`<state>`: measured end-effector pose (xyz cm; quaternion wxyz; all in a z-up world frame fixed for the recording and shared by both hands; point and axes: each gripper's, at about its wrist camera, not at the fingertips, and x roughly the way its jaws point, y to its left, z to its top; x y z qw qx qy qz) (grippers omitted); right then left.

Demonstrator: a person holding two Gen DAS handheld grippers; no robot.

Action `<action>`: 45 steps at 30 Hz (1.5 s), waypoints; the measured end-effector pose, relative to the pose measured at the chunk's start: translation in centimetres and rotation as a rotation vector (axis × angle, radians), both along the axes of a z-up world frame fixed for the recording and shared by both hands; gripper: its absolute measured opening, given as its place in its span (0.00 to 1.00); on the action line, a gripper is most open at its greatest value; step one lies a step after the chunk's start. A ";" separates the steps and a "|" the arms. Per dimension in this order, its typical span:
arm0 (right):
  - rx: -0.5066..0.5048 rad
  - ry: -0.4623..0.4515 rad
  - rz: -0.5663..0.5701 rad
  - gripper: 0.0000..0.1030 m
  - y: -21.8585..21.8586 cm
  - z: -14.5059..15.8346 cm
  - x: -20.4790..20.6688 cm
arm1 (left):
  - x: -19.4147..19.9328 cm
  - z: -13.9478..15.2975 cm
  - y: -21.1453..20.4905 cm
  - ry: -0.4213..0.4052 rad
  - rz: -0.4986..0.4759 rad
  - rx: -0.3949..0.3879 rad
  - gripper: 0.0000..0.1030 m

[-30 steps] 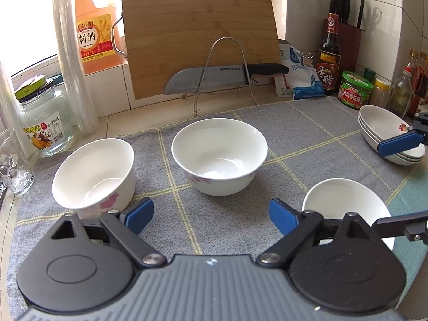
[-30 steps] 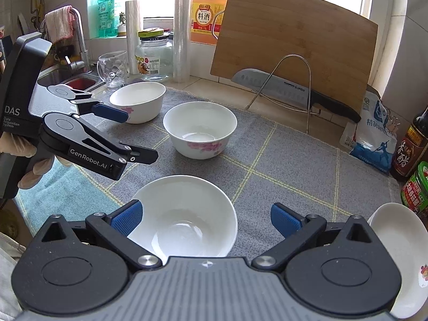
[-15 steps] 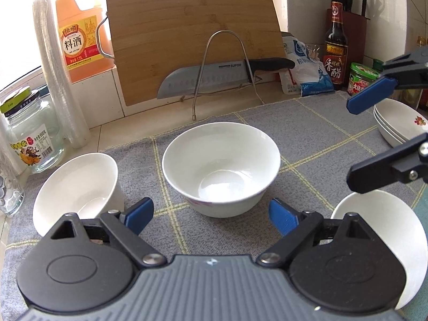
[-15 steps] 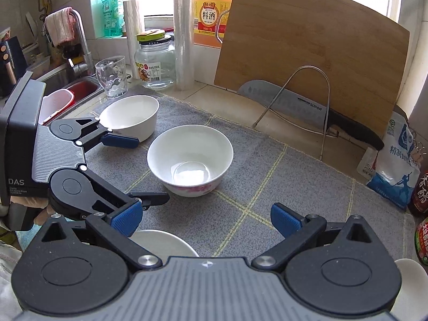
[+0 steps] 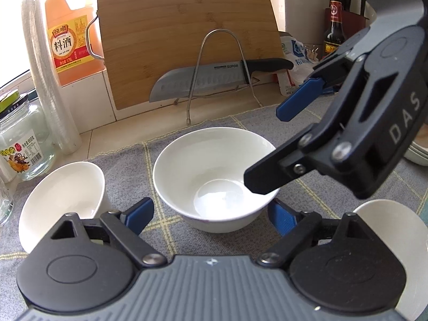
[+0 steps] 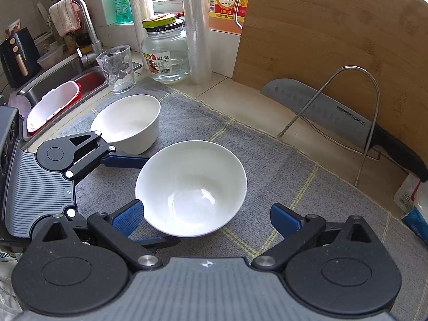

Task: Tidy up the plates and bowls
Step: 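Move the right tool to the rim of the set-down bowl, then close the right gripper on the bowl rim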

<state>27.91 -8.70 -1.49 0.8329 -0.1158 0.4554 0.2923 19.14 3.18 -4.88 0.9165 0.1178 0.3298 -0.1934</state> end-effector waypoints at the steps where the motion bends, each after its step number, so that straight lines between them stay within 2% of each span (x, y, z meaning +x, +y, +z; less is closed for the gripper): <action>1: 0.001 0.002 0.000 0.98 0.1 -0.2 0.3 | 0.0 0.0 0.0 0.000 -0.001 -0.001 0.88; 8: 0.019 0.051 0.003 0.88 0.7 -1.6 2.4 | 0.1 0.0 -0.1 0.002 -0.017 -0.009 0.84; 17: 0.036 0.073 0.012 0.80 1.1 -2.1 3.0 | 0.3 0.0 0.0 0.005 -0.022 -0.014 0.83; 37: 0.061 0.088 0.011 0.77 1.3 -2.2 3.6 | 0.5 0.2 0.0 0.016 -0.033 -0.015 0.83; 45: 0.099 0.102 -0.009 0.77 0.7 -1.7 3.5 | 0.2 0.8 0.0 0.010 -0.046 -0.014 0.83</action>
